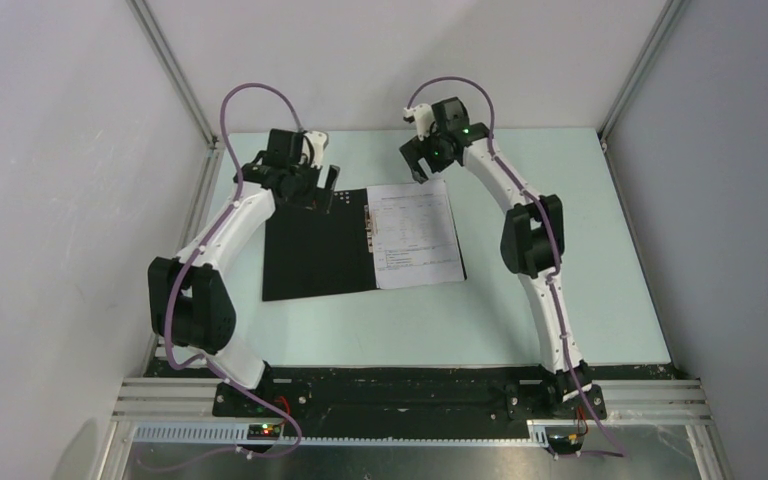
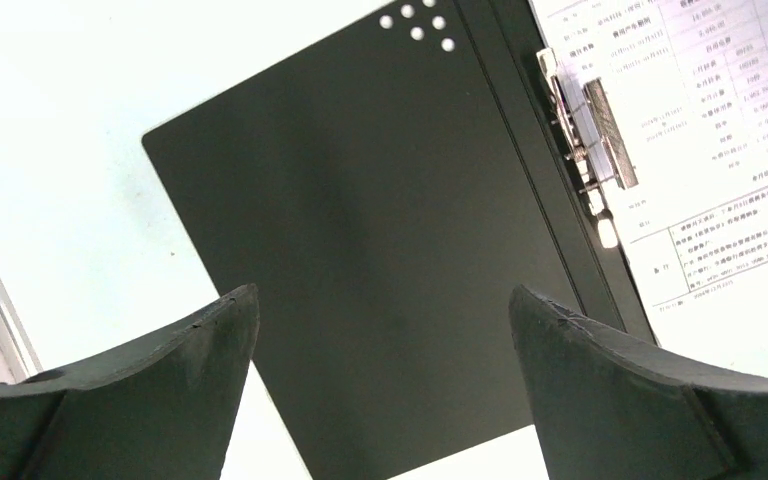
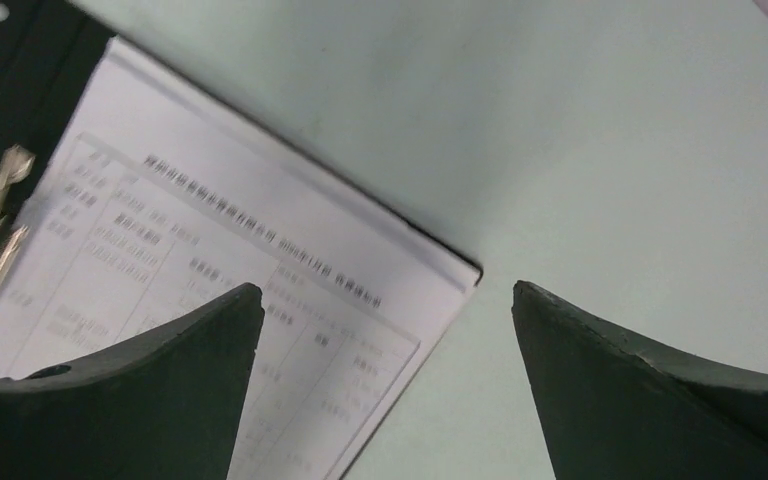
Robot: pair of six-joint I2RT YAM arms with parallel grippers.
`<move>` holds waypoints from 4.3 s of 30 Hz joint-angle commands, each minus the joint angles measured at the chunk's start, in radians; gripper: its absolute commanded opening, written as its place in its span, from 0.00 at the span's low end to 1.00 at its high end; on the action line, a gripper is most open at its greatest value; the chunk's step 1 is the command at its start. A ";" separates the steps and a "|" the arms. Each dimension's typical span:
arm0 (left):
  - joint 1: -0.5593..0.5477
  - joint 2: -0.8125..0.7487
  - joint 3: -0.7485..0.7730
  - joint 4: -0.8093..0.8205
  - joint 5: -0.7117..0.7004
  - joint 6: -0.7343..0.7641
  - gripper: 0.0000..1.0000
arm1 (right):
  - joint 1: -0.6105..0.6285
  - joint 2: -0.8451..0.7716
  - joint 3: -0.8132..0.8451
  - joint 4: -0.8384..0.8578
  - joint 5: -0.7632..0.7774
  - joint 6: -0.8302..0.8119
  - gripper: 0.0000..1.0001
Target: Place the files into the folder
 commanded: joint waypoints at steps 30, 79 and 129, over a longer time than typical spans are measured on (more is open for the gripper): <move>0.050 0.625 0.368 0.231 0.639 -0.531 0.68 | 0.003 -0.205 -0.531 -0.071 -0.542 0.332 0.00; 0.032 0.415 0.071 0.393 0.826 -0.683 0.59 | -0.004 -0.082 -0.518 -0.043 -0.508 0.424 0.00; -0.037 0.480 0.123 0.222 0.264 -0.726 0.37 | 0.108 -0.092 -0.305 0.078 -0.702 0.878 0.30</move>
